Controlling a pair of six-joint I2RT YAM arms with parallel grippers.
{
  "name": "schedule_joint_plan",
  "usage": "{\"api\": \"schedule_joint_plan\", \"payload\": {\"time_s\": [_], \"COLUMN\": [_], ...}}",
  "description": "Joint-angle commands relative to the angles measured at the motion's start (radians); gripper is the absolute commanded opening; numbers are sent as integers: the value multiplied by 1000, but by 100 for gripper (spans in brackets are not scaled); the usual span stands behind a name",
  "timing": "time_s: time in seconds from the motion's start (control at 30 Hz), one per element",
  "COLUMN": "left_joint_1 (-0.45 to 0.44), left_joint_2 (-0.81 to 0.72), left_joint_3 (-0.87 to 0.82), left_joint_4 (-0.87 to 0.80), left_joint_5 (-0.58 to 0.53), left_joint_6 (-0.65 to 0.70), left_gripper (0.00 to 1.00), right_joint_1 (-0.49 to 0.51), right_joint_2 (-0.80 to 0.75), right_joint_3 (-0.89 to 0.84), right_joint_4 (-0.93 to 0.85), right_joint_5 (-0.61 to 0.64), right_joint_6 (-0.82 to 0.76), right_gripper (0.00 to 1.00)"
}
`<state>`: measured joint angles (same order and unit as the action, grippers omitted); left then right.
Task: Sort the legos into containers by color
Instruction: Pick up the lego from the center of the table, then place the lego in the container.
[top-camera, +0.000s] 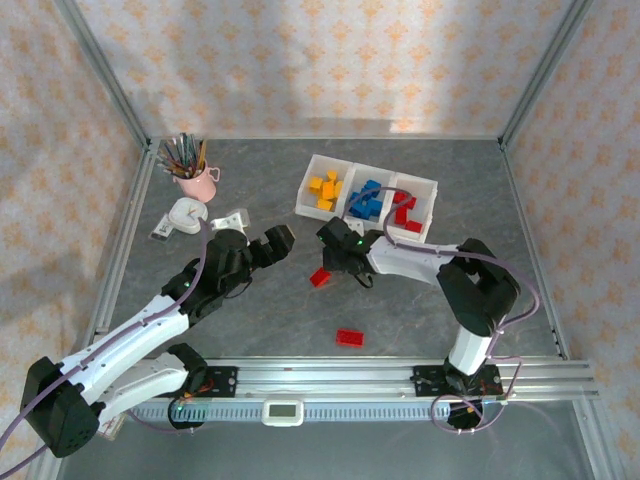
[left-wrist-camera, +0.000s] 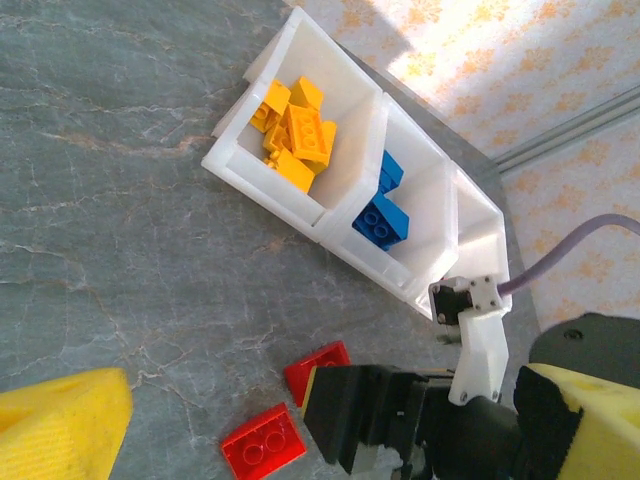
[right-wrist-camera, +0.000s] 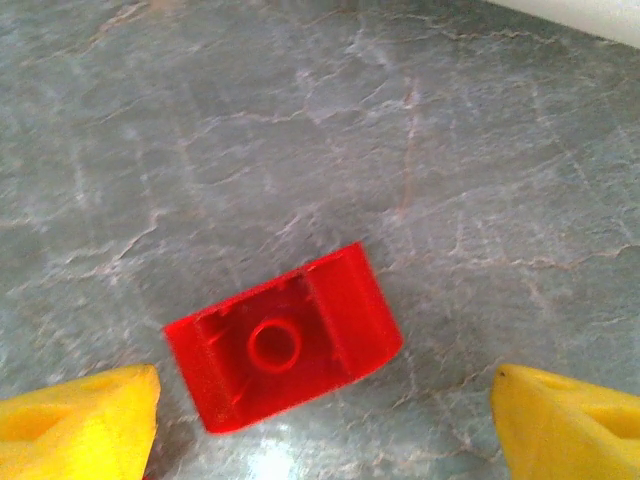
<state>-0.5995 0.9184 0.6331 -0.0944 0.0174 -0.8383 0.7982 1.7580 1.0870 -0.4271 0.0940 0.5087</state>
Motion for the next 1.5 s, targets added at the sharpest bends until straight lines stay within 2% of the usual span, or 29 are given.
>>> {"api": "schedule_joint_plan", "payload": {"time_s": [0.0,0.27,0.53,0.9,1.03,1.2,1.47], "left_joint_1": [10,10,10,10,10,10,10], "left_joint_2": [-6,11,25,60,67,77,148], "left_joint_3": [-4,2,1,8,17,21,83], "left_joint_4": [-10,3,15,36,36,39,41], "left_joint_5": [-14,-2,18,32,41,58,126], "left_joint_6": [-6,-3,-5,-1,5,8,50], "left_gripper": [99,99,99,99,99,99,99], "right_joint_1": [-13,-15,9,9,-6,-18,-108], "right_joint_2": [22,129,116,39,52,12,-170], "right_joint_3": [37,125,96,-11,-11,2,-8], "right_joint_4": [-12,-36,-67,-12,36,26,-27], "right_joint_5": [27,48,108,83,40,52,77], "right_joint_6": [74,218,260,257,214,157,98], "right_gripper": [86,86,78,48,43,31,30]}}
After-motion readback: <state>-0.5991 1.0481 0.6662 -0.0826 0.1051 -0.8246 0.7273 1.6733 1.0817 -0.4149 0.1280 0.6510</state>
